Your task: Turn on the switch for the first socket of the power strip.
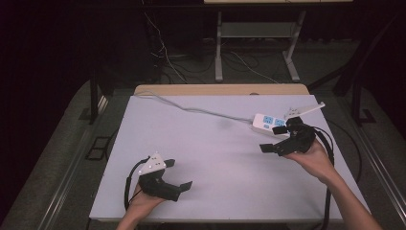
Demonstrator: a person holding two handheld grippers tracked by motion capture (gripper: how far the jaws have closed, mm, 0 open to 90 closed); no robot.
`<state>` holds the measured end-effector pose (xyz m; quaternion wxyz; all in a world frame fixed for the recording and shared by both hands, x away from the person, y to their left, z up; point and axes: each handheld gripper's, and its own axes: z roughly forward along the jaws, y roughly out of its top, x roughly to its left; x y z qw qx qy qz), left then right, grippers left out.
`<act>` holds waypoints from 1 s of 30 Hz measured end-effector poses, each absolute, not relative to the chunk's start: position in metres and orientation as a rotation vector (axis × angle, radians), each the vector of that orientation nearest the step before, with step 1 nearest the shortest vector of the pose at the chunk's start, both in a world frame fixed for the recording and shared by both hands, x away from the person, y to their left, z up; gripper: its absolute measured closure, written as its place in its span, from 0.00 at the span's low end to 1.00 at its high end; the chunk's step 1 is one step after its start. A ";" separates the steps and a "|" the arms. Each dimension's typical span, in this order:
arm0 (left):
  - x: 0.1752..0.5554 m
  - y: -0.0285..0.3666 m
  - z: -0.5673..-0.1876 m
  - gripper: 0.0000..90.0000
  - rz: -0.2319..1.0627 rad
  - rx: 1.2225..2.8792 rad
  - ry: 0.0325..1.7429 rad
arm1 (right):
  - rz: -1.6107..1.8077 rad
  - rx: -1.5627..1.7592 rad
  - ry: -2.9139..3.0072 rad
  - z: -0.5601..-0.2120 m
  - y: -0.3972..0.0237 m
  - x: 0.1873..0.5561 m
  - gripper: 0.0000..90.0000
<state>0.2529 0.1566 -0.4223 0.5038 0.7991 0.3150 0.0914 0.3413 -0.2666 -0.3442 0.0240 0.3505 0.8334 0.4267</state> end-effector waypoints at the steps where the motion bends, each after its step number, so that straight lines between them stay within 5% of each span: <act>1: 0.253 0.157 -0.422 0.00 0.220 1.930 0.761 | 1.322 1.085 2.576 -0.343 -0.267 0.343 0.00; 30: 0.253 0.157 -0.424 0.00 0.210 1.937 0.759 | 1.288 1.166 2.581 -0.350 -0.279 0.390 0.00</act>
